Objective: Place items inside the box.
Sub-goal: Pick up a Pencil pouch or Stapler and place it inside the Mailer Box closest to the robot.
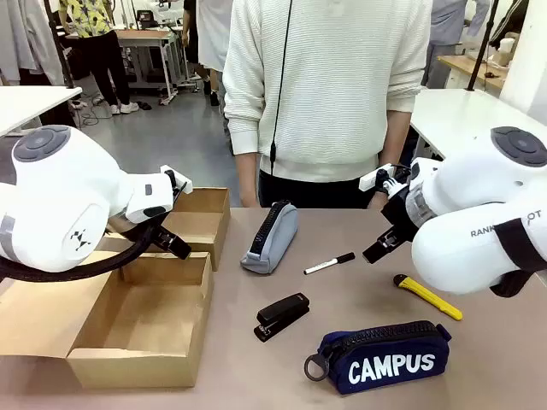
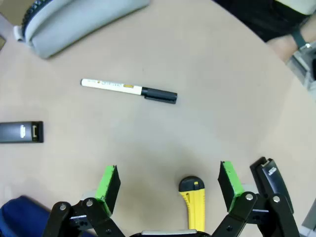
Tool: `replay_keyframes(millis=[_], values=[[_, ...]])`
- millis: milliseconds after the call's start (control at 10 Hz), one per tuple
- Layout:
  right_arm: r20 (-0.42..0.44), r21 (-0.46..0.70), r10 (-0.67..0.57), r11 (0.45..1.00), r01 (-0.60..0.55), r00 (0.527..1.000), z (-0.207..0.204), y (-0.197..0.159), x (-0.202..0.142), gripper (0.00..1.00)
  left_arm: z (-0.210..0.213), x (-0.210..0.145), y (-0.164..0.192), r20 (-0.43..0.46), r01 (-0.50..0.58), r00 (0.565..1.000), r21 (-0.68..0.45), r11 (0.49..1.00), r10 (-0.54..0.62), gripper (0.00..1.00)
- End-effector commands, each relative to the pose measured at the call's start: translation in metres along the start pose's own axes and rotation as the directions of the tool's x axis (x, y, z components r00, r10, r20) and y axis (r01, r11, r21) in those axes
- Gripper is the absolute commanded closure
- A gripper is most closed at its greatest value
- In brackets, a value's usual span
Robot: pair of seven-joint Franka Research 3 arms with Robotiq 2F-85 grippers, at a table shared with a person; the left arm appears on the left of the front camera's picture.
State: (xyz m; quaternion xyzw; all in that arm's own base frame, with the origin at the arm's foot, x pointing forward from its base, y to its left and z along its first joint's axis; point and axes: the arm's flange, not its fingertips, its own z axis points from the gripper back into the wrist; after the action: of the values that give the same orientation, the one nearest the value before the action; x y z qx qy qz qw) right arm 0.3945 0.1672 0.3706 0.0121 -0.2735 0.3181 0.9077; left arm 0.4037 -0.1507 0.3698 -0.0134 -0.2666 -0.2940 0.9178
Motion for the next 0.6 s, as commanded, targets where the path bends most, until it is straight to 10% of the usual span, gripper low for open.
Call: replay_keyframes(millis=[0, 500], values=[[0.000, 0.000, 0.000, 1.000, 0.000, 1.000, 0.0000, 0.0000, 0.0001, 0.00, 0.0000, 0.0000, 0.0000, 0.000, 0.000, 1.000, 0.000, 1.000, 0.000, 0.00], [0.000, 0.000, 0.000, 1.000, 0.000, 1.000, 0.0000, 0.0000, 0.0001, 0.00, 0.0000, 0.0000, 0.0000, 0.000, 0.000, 1.000, 0.000, 1.000, 0.000, 0.00]])
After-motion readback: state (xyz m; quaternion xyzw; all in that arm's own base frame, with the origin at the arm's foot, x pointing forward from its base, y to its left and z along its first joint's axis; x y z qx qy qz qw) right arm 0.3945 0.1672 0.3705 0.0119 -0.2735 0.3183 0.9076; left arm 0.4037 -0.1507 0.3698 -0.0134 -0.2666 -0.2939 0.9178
